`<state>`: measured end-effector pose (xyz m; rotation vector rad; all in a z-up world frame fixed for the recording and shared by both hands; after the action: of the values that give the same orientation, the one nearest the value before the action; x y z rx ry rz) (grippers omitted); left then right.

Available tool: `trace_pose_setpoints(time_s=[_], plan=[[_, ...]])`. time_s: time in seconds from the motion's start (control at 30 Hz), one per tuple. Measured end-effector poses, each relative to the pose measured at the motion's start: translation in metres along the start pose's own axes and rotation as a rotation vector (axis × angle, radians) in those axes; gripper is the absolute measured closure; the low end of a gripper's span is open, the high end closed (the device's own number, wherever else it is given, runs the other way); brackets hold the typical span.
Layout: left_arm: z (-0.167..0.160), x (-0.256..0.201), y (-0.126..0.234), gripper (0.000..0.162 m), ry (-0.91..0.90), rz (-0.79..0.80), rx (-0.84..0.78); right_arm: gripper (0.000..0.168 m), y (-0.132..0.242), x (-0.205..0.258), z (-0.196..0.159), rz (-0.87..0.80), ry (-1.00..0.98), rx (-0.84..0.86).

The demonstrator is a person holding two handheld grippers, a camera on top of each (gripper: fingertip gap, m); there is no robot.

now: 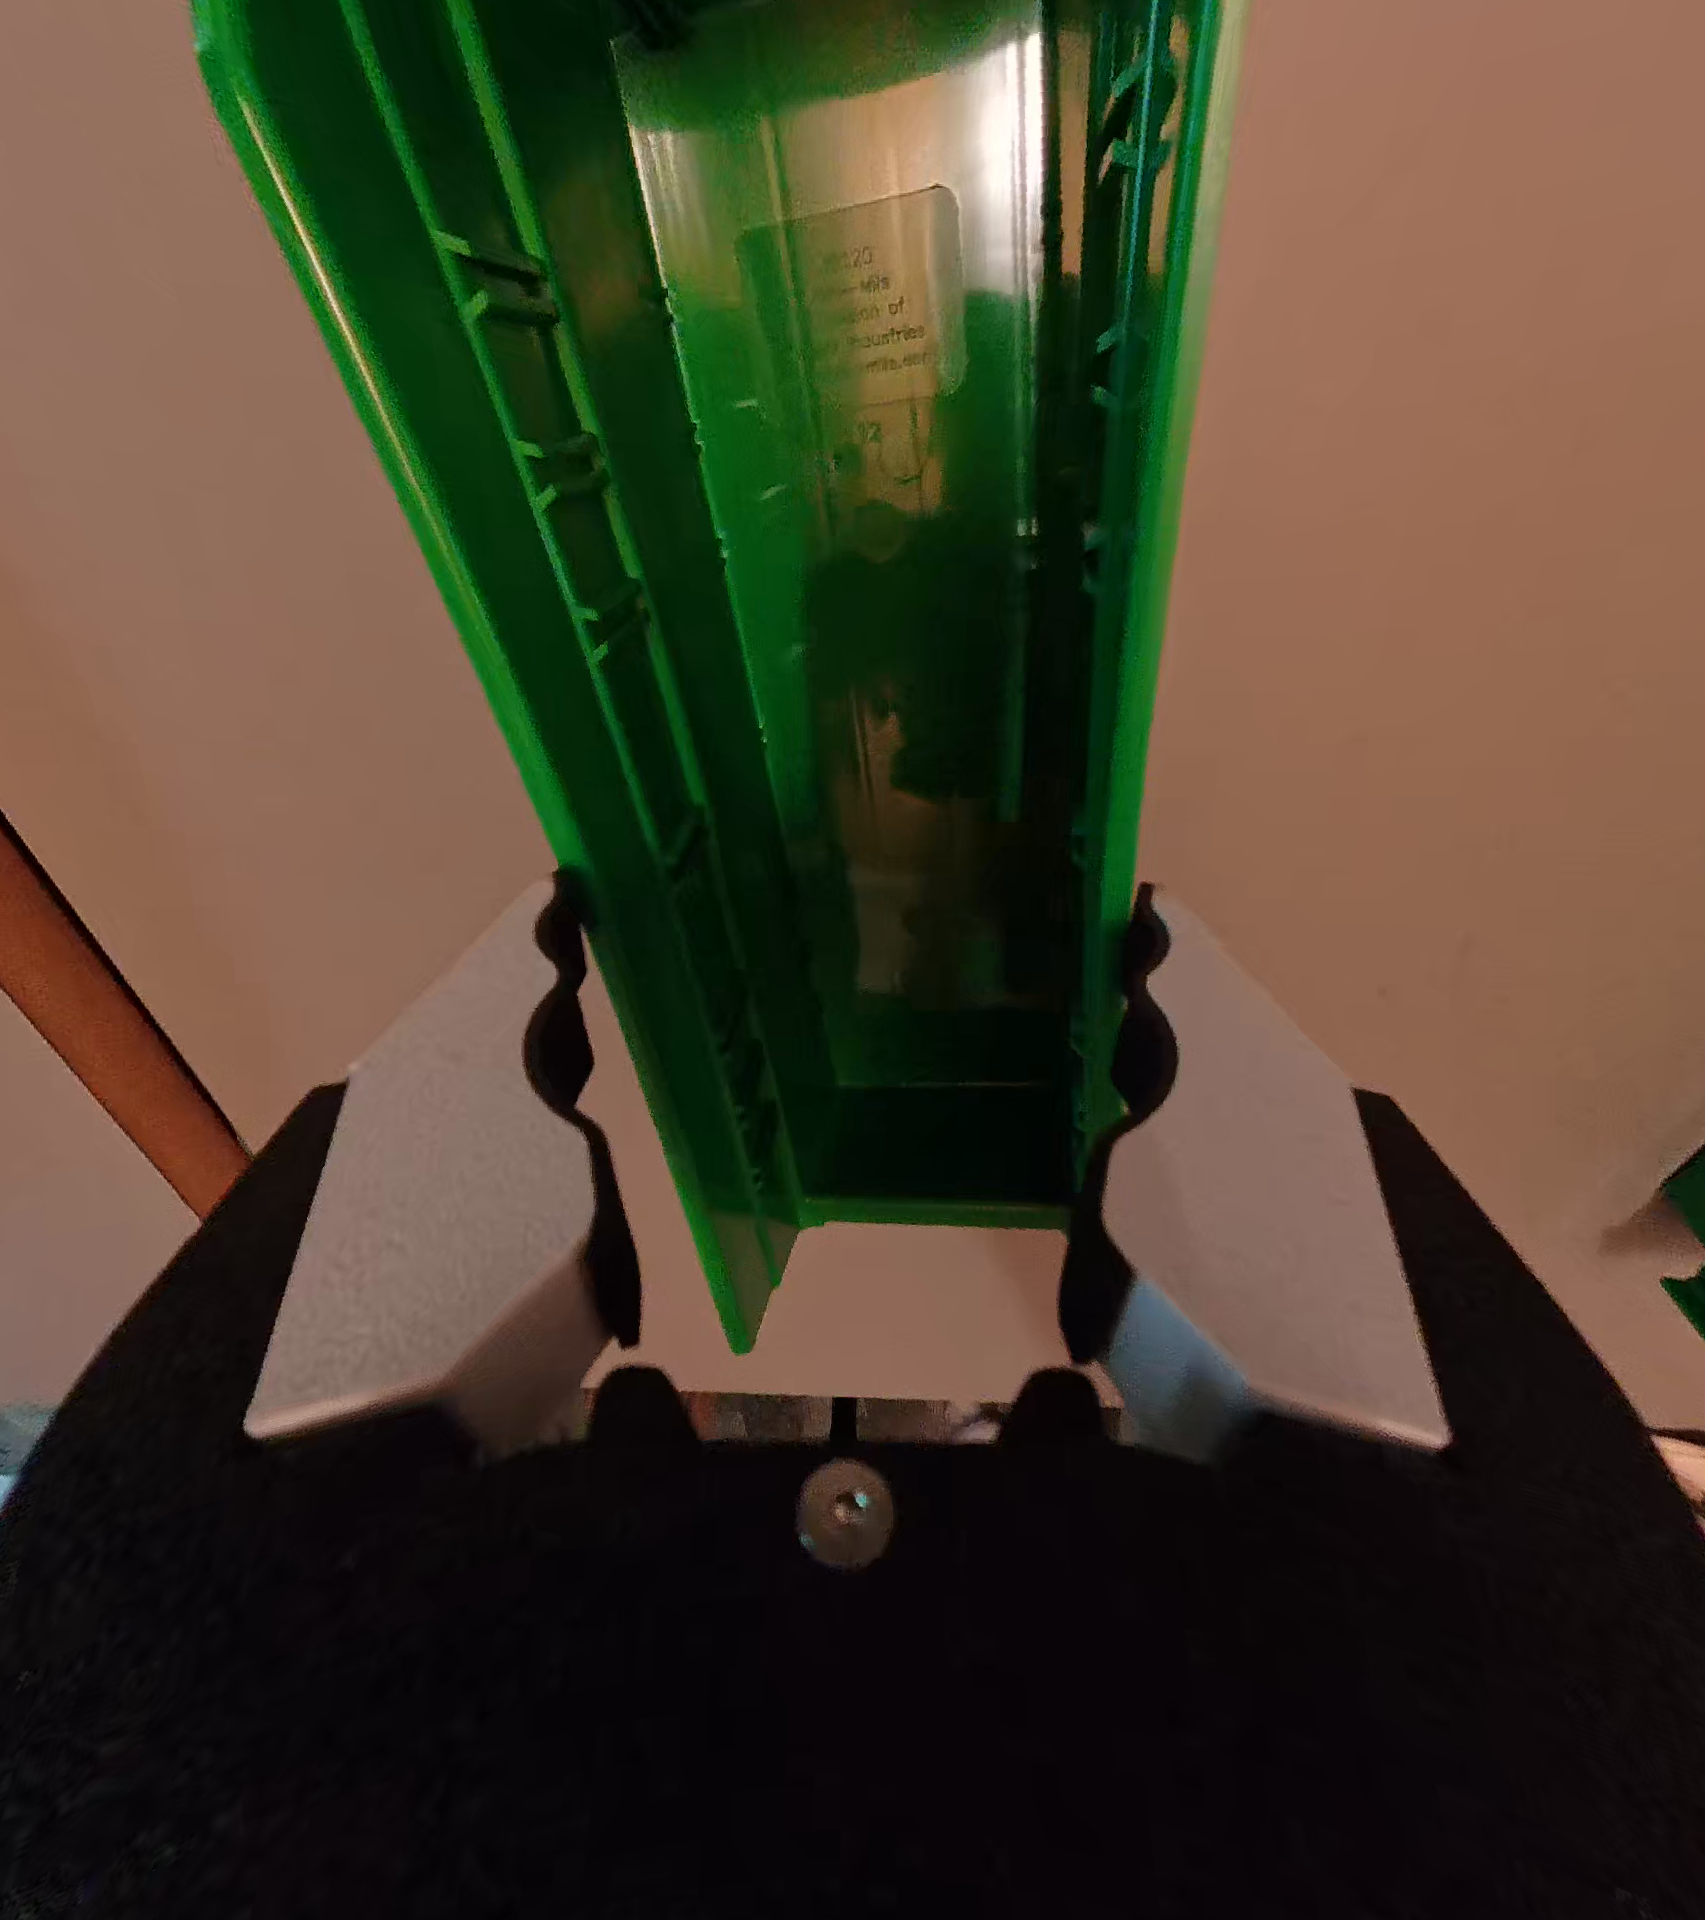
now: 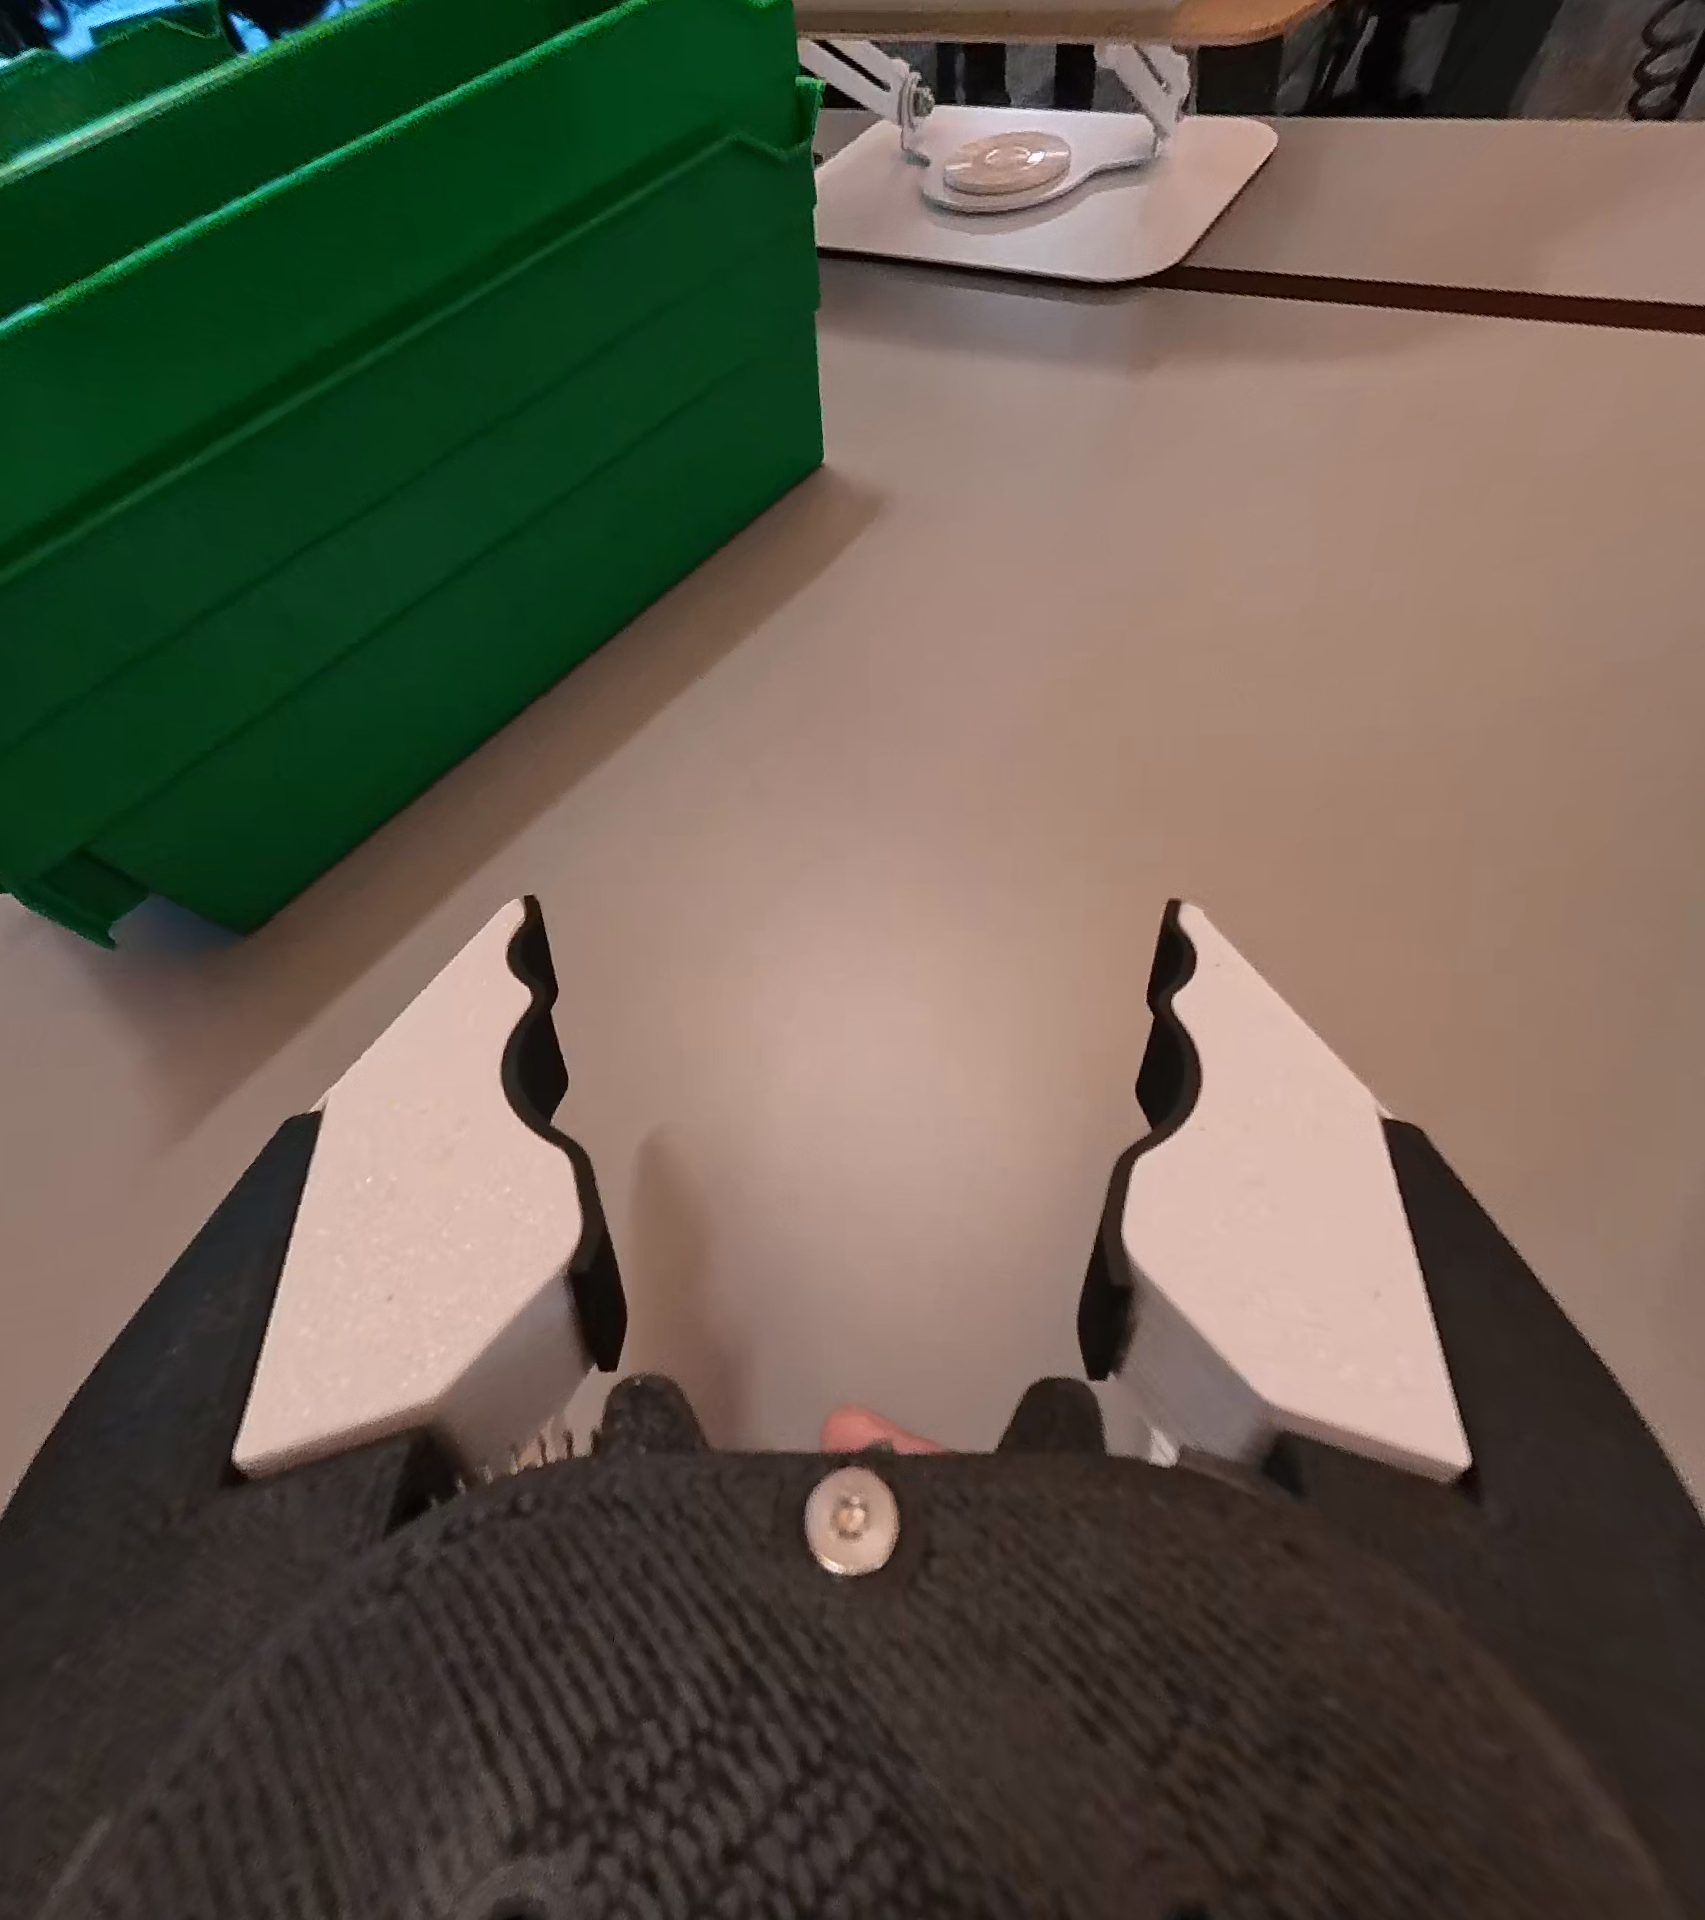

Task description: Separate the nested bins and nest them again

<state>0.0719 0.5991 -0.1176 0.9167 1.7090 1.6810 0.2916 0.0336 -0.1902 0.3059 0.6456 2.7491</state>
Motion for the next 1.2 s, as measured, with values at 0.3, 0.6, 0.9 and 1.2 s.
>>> trace_pose_setpoints(time_s=[0.3, 0.6, 0.9, 1.2], plan=[[0.002, -0.007, 0.029, 0.057, 0.108, 0.078, -0.139, 0.059, -0.006, 0.022, 0.022, 0.083, 0.027, -0.062], [-0.017, -0.086, 0.11, 0.056, 0.019, -0.195, -0.276, 0.063, -0.015, 0.042, 0.044, 0.129, 0.052, -0.115], [-0.048, -0.222, 0.134, 0.055, -0.251, -0.263, -0.352, 0.057, -0.022, 0.05, 0.058, 0.132, 0.052, -0.138], [-0.062, -0.312, 0.106, 0.043, -0.36, -0.148, -0.303, 0.045, -0.016, 0.048, 0.065, 0.107, 0.042, -0.168]])
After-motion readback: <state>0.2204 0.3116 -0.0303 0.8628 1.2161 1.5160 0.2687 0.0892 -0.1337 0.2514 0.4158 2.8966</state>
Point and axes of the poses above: each gripper's, where its closed fingertips meet, y back along the fingers, z out of its top, x = y × z across the jaws, the point moved 9 cm from there along y, back along the fingers
